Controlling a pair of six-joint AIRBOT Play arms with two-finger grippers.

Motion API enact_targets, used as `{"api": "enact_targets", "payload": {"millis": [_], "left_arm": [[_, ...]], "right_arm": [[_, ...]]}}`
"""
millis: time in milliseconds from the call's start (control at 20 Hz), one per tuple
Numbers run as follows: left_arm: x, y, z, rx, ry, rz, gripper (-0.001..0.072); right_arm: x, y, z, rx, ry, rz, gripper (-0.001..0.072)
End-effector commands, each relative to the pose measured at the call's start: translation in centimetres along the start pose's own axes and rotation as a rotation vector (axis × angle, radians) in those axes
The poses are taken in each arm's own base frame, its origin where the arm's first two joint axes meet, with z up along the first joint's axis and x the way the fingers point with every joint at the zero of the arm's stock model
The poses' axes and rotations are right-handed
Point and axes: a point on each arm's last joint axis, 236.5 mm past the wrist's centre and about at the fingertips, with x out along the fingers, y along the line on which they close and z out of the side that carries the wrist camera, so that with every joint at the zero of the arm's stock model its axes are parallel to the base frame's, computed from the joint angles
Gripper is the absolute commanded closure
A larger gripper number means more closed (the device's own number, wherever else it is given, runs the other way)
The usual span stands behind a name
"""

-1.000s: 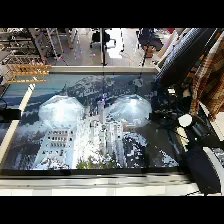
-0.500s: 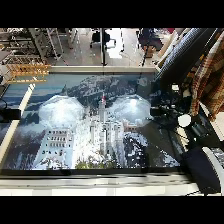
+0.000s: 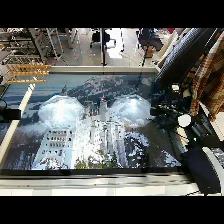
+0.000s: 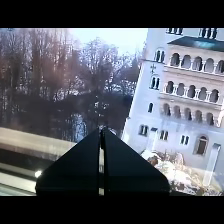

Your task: Fold the clothes and pants, and hang the long-sleeved shirts on hangers.

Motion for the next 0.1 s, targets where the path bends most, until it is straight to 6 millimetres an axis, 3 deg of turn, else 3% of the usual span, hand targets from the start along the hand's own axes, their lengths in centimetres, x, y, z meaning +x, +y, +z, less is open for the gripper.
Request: {"api": "enact_targets", "payload": {"millis": [0, 50], "left_arm": [[-0.03, 0.05, 0.0, -0.001, -0.001, 0.001, 0.0692], [-0.03, 0.05, 0.0, -0.001, -0.001, 0.001, 0.0692]], "right_arm": [[-0.03, 0.06, 0.09, -0.001, -0.002, 0.001, 0.0697], [-0.03, 0.06, 0.09, -0.001, -0.002, 0.001, 0.0697]]}}
